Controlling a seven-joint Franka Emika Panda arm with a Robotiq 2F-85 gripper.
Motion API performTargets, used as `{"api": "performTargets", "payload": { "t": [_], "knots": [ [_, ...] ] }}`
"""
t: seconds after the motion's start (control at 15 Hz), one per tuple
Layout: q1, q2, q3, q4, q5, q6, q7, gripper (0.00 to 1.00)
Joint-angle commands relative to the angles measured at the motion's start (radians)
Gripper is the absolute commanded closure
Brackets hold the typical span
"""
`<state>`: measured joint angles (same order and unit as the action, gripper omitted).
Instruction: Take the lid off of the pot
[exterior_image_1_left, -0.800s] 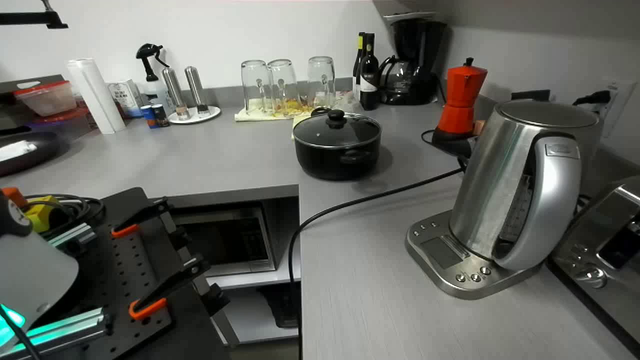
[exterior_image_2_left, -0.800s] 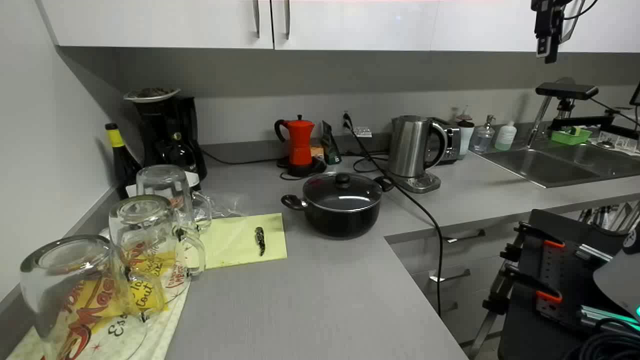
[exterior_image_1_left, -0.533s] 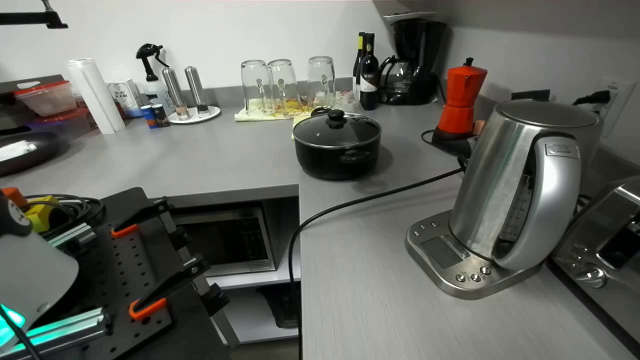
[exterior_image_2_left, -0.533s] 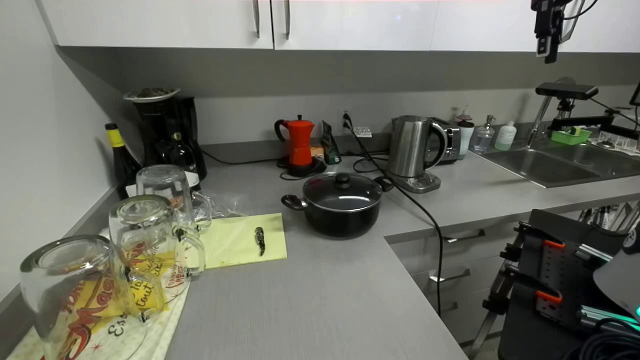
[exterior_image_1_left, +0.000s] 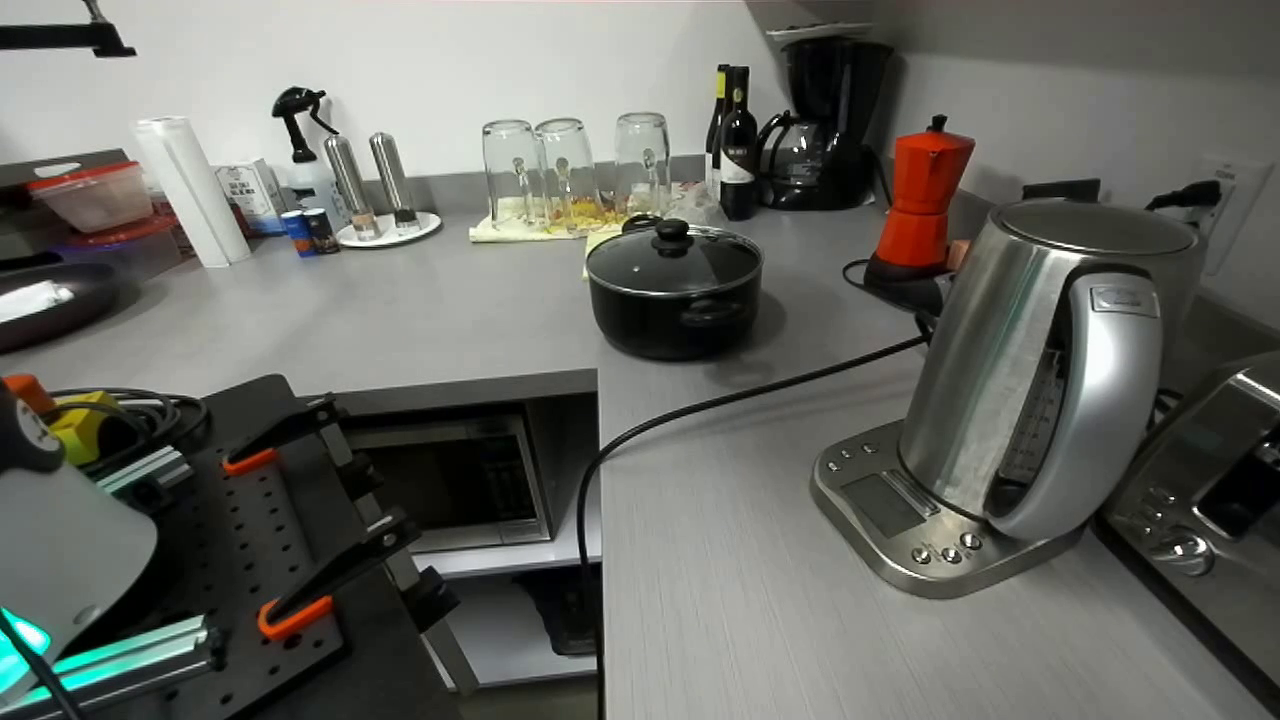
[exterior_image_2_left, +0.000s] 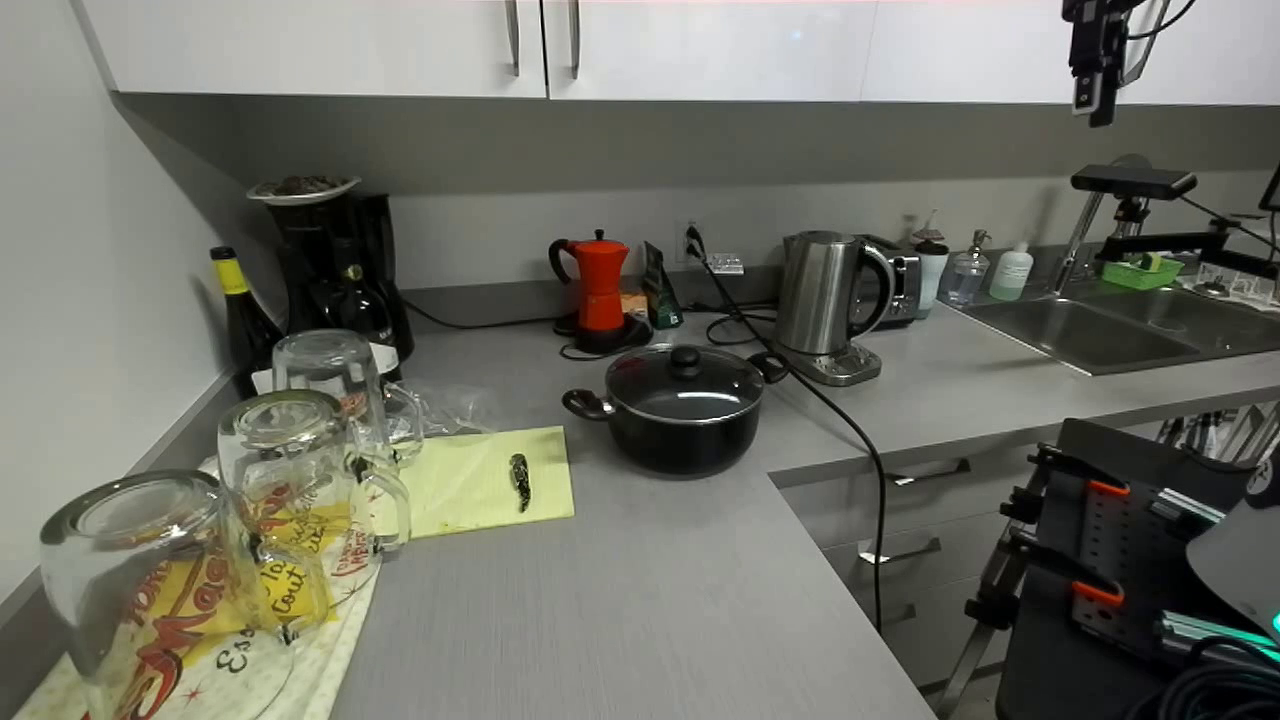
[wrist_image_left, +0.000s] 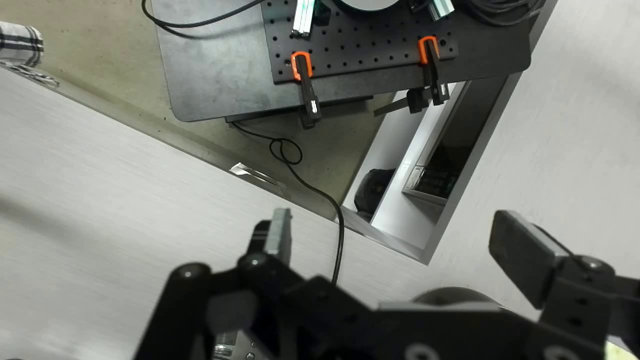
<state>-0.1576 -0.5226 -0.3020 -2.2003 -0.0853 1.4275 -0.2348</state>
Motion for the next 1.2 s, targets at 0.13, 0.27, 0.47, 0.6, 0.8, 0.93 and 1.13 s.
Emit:
{"api": "performTargets", "payload": {
  "t": [0.13, 0.27, 0.47, 0.6, 0.8, 0.93, 1.13],
  "knots": [
    [-0.010, 0.013, 0.011, 0.009, -0.001, 0.005, -0.006, 0.00],
    [0.004, 0.052, 0.024, 0.031, -0.007, 0.020, -0.010, 0.00],
    [0.033, 0.127, 0.067, 0.069, -0.022, 0.059, -0.013, 0.00],
    [0.051, 0.184, 0.098, 0.103, -0.034, 0.078, -0.018, 0.00],
    [0.076, 0.273, 0.136, 0.165, -0.057, 0.102, -0.034, 0.00],
    [0.089, 0.337, 0.160, 0.214, -0.078, 0.116, -0.041, 0.00],
    [0.110, 0.435, 0.194, 0.293, -0.103, 0.140, -0.071, 0.00]
  ]
}}
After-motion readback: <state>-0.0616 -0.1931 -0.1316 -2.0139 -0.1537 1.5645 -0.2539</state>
